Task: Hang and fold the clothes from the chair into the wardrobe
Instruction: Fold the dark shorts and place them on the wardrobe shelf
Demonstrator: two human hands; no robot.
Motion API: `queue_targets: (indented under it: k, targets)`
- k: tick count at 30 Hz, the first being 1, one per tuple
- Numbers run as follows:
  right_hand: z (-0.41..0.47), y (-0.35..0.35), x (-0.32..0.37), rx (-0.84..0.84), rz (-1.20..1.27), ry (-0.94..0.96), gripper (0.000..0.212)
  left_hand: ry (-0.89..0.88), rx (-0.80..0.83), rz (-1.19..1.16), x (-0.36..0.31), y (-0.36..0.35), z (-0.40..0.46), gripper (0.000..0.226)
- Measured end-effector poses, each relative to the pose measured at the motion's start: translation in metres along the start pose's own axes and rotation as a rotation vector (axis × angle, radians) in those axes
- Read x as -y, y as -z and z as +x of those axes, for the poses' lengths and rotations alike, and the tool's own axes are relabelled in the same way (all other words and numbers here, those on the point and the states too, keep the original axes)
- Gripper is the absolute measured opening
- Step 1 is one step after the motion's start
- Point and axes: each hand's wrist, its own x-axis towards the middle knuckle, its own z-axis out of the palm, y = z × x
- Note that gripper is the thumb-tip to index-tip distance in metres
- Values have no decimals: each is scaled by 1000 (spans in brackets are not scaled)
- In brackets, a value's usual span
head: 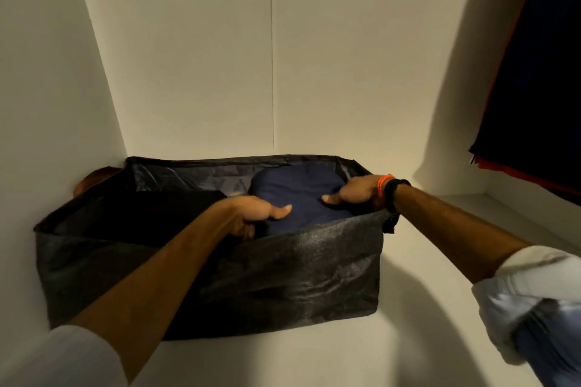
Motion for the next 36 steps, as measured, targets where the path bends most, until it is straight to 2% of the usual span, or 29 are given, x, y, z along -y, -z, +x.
queue_targets:
  k: [1,3,4,7,9,10,11,13,14,16,18,19,21,25,29,32,34,36]
  targets:
    - [-3,-3,-3,35,-148,16,58,-24,29,34,3,-2,1,73]
    - [-5,-4,-5,83,-186,9,62,-60,73,118,7,2,2,120]
    - [-7,-4,-6,90,-164,5,63,-81,84,128,8,4,3,123]
    - [-14,0,-9,119,-95,-3,56,-105,12,28,6,8,-1,81]
    - [-15,5,-14,140,3,16,37,-99,-38,-61,11,12,0,97]
    - [-16,6,-16,131,29,20,38,-96,-41,-55,13,13,2,106]
    - [-16,8,-19,107,-13,8,46,-85,-38,0,13,14,5,103]
    - [-13,6,-21,52,-195,-37,68,-61,-25,156,14,10,1,69]
    - [-13,4,-19,33,-249,-37,74,-42,-57,209,13,10,1,63]
    - [-11,5,-16,-5,-267,-21,87,-39,-129,289,8,10,3,90]
    - [-12,9,-12,10,-294,-15,108,-158,-242,494,0,12,1,126]
    - [-13,11,-9,48,-332,-22,115,-225,-280,643,-5,12,-3,131]
    - [-14,10,-6,105,-441,-45,119,-311,-258,869,-11,9,-6,125]
    - [-11,5,-6,137,-618,-50,115,-153,-126,1049,-16,7,8,121]
    - [-10,1,-5,204,-647,-50,109,-84,-118,1057,-14,8,19,123]
    - [-10,1,0,202,-620,-15,115,-91,-111,1078,-17,7,14,121]
    - [-12,3,1,170,-565,26,122,-98,-103,1072,-21,11,8,116]
    - [-21,5,4,63,-566,124,113,-132,-102,1063,-25,17,-2,107]
